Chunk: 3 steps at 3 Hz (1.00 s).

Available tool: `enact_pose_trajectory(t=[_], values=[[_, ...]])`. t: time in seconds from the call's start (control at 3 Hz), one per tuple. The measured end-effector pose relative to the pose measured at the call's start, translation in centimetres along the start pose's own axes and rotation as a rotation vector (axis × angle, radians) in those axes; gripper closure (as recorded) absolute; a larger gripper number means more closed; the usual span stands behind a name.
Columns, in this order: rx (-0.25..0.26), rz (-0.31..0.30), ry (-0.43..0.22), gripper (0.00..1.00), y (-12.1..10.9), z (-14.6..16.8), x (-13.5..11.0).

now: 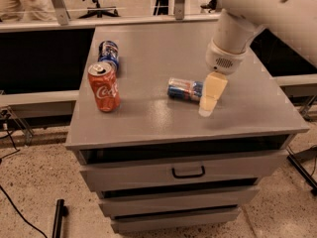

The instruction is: Knock redbull can over

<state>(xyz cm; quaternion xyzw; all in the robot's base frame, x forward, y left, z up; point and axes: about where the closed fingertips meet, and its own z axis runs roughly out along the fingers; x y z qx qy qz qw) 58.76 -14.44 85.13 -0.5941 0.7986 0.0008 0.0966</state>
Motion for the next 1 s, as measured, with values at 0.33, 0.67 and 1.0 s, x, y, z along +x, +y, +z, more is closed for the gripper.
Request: enact_pose_trajectory(t=[0.33, 0.67, 1.0], values=[[-0.022, 0.014, -0.159, 0.0, -1.12, -0.02, 1.93], [-0.057, 0.021, -0.251, 0.0, -0.51, -0.48, 2.31], [-0.06, 0.02, -0.25, 0.0, -0.44, -0.4, 1.87]])
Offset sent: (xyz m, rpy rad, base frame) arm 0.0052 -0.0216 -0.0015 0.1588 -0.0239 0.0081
